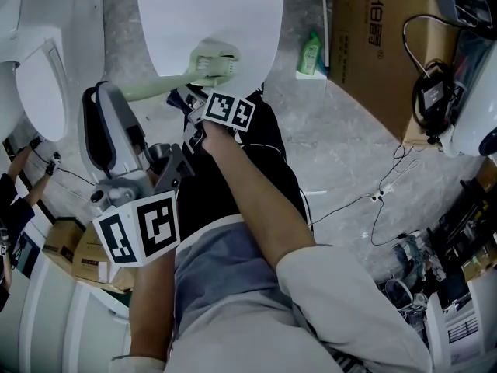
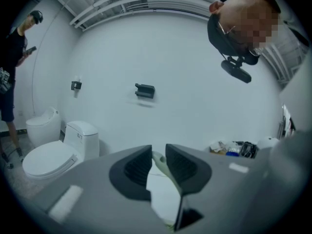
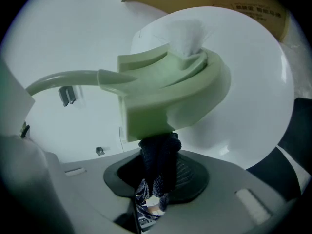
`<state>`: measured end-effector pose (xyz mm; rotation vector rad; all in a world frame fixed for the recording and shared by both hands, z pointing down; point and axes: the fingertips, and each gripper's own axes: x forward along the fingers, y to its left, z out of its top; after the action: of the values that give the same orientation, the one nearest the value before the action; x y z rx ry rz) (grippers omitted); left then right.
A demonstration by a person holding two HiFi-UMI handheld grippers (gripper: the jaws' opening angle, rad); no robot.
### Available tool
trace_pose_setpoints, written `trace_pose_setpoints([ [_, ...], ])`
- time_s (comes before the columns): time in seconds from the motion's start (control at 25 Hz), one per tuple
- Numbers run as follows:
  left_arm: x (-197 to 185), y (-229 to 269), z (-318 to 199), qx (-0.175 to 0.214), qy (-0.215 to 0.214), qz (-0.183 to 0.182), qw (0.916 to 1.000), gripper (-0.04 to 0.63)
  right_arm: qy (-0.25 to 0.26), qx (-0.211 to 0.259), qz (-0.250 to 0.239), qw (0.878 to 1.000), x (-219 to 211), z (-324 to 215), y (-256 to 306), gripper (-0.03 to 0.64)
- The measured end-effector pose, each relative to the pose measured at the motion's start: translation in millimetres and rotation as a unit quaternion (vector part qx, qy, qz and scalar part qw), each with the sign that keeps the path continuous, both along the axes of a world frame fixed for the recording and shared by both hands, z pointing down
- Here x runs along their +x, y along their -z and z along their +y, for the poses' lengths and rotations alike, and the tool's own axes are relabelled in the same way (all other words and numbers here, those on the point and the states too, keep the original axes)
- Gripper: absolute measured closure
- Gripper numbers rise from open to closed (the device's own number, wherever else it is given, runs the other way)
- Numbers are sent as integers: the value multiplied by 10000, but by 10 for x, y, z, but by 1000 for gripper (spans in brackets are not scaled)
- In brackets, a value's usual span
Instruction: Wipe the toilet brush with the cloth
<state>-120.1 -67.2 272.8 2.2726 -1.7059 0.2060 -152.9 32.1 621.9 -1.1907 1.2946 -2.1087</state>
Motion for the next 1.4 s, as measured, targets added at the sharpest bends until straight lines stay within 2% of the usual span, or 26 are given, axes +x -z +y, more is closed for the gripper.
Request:
trace_pose_setpoints([
  [0.28,6,7,-23,32,7,-34,10000,595,480,523,150,9974,-53,-179,359,520],
  [0.48,31,15,-38,17,24,-34,10000,595,960,914,363,9905,-12,-238,607,520],
  [1.04,30,40,-50,71,79,-105,9999,595,1327,864,486,9862,226,26,709,520],
  [1.24,17,49,-41,116,76,-151,9998,595,1211,870,294,9884,316,93,771,518],
  [1.4,25,63,-19,143,90,-168,9997,595,907,670,-120,9935,455,182,769,517],
])
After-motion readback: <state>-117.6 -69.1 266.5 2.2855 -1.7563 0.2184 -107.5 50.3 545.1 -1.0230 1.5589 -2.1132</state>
